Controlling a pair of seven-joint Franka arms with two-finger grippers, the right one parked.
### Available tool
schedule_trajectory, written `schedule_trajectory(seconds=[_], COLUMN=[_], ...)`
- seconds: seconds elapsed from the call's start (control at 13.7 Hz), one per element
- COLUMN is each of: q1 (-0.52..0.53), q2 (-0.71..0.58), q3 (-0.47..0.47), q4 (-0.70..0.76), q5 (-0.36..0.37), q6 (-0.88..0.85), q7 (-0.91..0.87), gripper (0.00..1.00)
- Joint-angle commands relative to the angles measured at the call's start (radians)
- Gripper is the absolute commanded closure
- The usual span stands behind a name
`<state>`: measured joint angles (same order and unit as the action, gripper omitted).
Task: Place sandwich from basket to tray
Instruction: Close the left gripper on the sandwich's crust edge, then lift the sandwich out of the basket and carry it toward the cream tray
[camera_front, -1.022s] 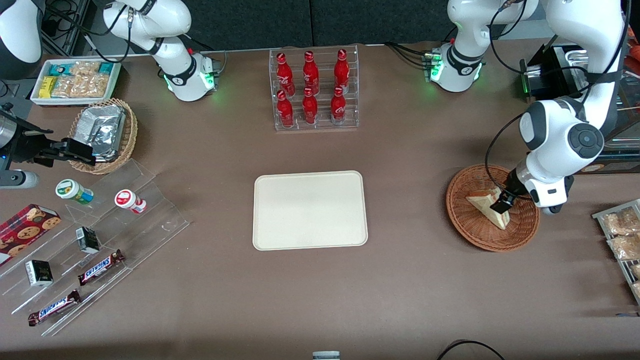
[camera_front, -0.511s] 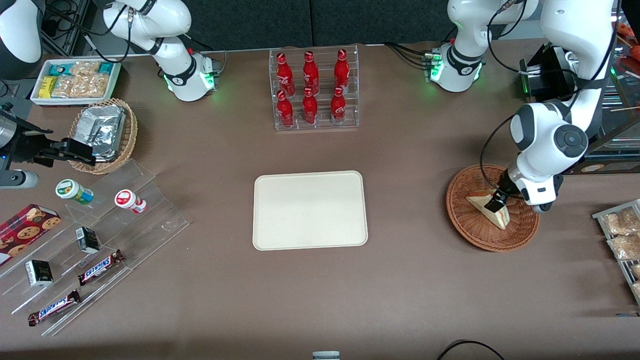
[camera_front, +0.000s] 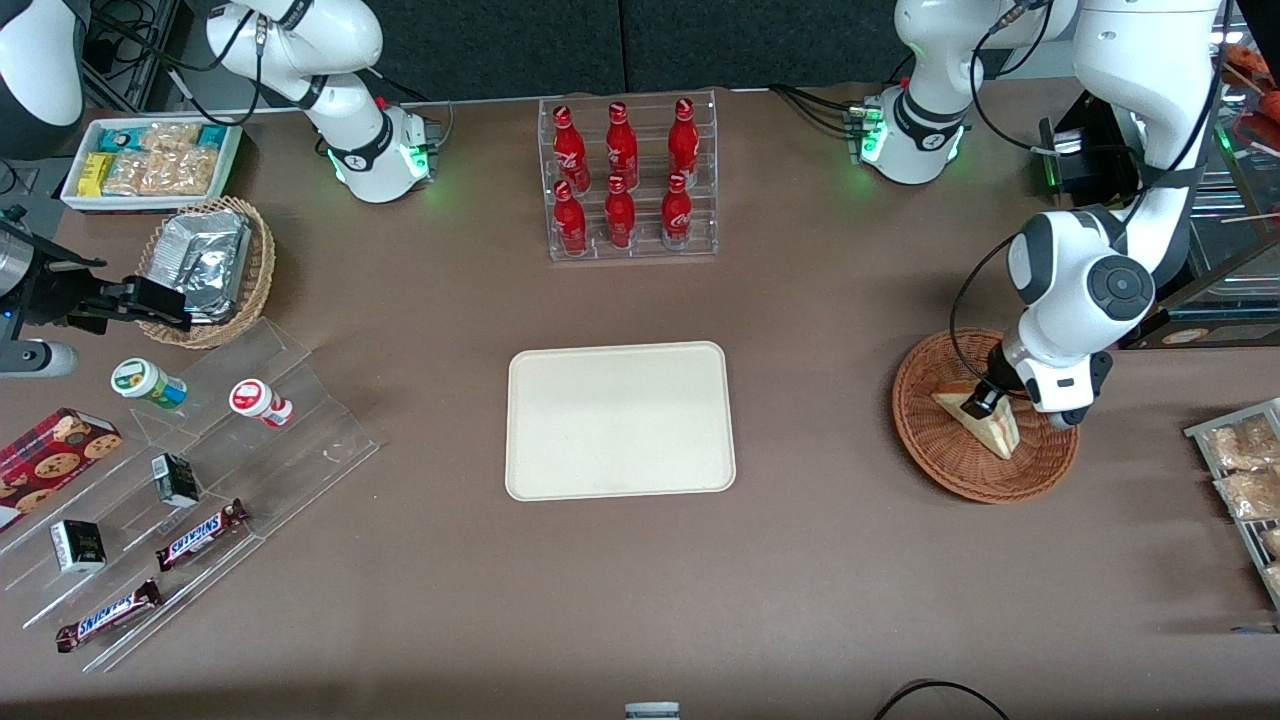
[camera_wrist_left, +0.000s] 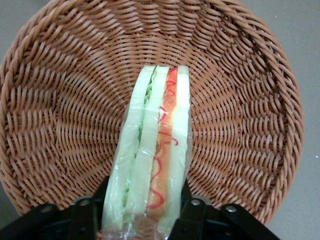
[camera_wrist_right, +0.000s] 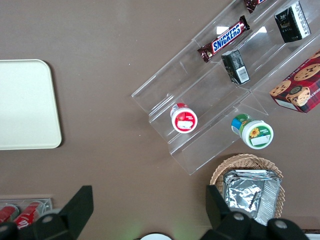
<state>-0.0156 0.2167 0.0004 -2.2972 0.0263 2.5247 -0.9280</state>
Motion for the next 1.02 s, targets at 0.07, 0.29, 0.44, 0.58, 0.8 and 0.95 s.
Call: schedule_trajectory(seconds=[0.07, 0.29, 0.44, 0.58, 0.8, 0.95], q1=[-0.006, -0.038, -0.101, -0.154, -0.256, -0.334], q2=[-0.014, -0.068, -0.079, -0.080, -0.068, -0.047], q3=[0.001, 0.001, 0.001, -0.003, -0.007, -0.005], q4=[0.008, 0.060, 0.166, 0.289, 0.398, 0.433], q5=[0.041, 0.043, 0.059, 0.099, 0.098, 0.101], q6=[0.008, -0.123, -0.297, -0.467, -0.563, -0.563], q7=[-0.020, -0.020, -0.022, -0.057, -0.093, -0.121], gripper=[0.84, 0.83, 0.83, 0.83, 0.83, 0.83])
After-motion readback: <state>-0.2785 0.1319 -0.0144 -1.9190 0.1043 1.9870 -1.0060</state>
